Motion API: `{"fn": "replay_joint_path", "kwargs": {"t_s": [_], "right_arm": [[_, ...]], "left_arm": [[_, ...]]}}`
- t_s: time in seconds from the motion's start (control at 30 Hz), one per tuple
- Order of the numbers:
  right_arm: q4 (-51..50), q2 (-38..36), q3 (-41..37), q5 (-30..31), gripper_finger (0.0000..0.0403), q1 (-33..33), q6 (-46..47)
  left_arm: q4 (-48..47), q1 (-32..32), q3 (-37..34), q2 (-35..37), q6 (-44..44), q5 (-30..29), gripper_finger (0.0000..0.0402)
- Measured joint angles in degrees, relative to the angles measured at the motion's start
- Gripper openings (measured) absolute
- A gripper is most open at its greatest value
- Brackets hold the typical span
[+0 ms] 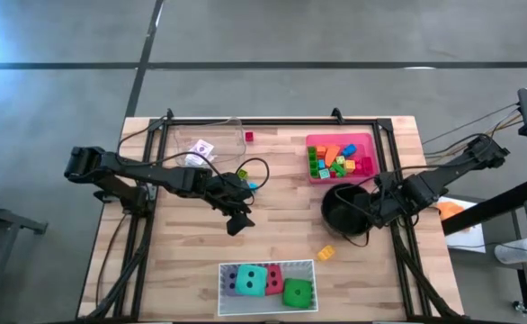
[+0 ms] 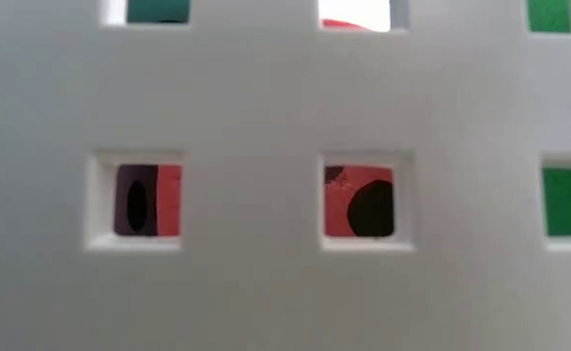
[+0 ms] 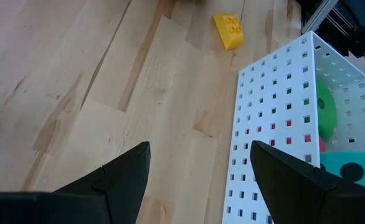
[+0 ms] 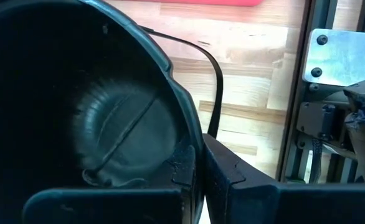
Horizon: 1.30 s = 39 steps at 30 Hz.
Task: Pick & Place Toys
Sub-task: Adjust the black bucket, then adjust the white bin
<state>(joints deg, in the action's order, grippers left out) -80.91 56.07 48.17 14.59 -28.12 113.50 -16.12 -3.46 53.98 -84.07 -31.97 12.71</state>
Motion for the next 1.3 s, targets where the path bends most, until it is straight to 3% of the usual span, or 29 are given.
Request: {"fn": "replay_joint_path", "kwargs": {"t_s": [0.43,1.03,1.3], "right_arm": [[0.0,-0.6,0.1,-0.1,0.0015,0.0,-0.9],[-1.8,-1.3,0.4,-2.5,0.0184,0.0,-1.1],[-7.1,0.3,8.9,1.0,0.0228,-0.1,-3.2]], "left_arm": [[0.2,0.0,0.0,0.0,-1.1,0.0,0.0278],[0.2,0.0,0.0,0.0,-1.1,0.0,0.0278],[0.2,0.0,0.0,0.0,-1.1,0.0,0.0278]]}}
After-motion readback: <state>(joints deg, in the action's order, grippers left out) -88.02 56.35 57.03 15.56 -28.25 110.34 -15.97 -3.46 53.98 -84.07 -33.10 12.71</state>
